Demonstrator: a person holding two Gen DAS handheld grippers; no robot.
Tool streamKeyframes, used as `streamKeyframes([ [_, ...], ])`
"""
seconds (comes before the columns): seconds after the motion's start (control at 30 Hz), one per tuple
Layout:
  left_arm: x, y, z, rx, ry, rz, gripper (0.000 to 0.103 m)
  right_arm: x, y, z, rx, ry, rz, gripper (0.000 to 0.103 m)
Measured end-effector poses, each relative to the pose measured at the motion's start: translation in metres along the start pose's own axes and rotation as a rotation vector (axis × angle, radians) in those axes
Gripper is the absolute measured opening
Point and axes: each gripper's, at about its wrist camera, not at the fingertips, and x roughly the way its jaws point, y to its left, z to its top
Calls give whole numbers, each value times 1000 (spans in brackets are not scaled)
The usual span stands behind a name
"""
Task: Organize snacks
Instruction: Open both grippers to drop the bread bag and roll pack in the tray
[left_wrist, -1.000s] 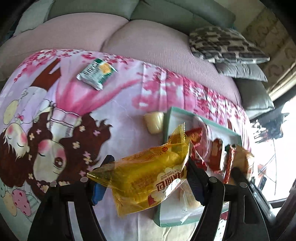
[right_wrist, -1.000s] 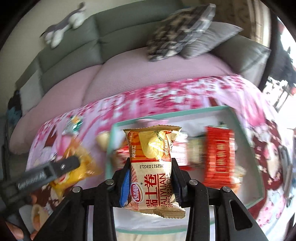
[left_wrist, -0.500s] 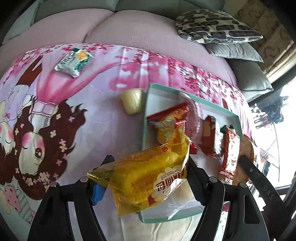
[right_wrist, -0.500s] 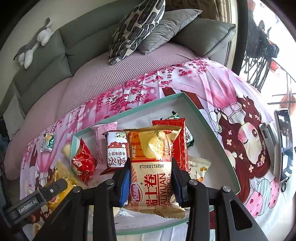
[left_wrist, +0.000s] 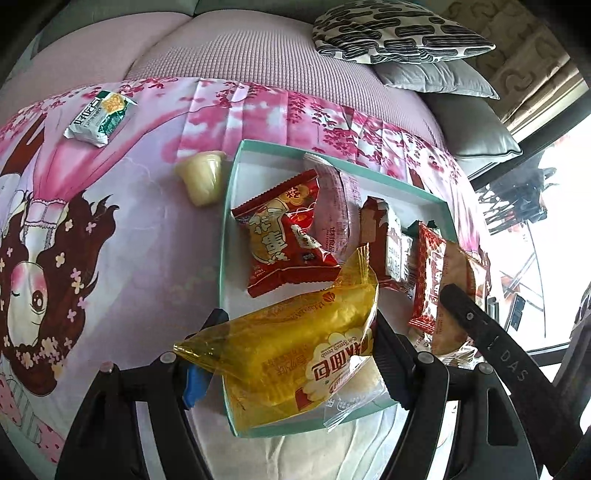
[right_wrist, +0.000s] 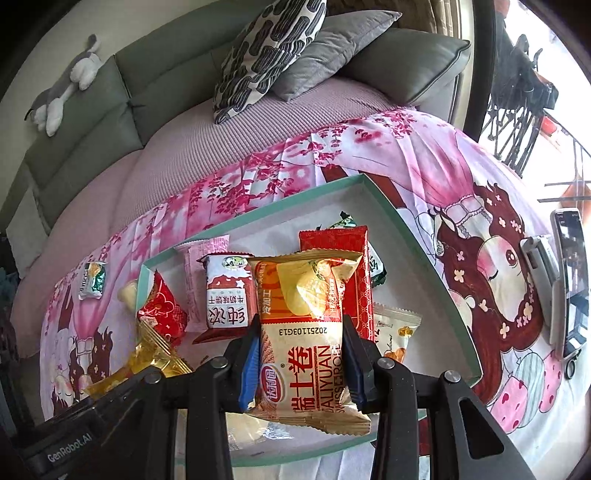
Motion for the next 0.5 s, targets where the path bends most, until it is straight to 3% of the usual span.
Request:
streamKeyframes([
  [0.27,15,8,2,-60,40,-80,77,6,7,-2,-23,19,8,41],
  [0.5,16,9,2,-65,38,-68,78,6,7,-2,-27,22,13,43],
])
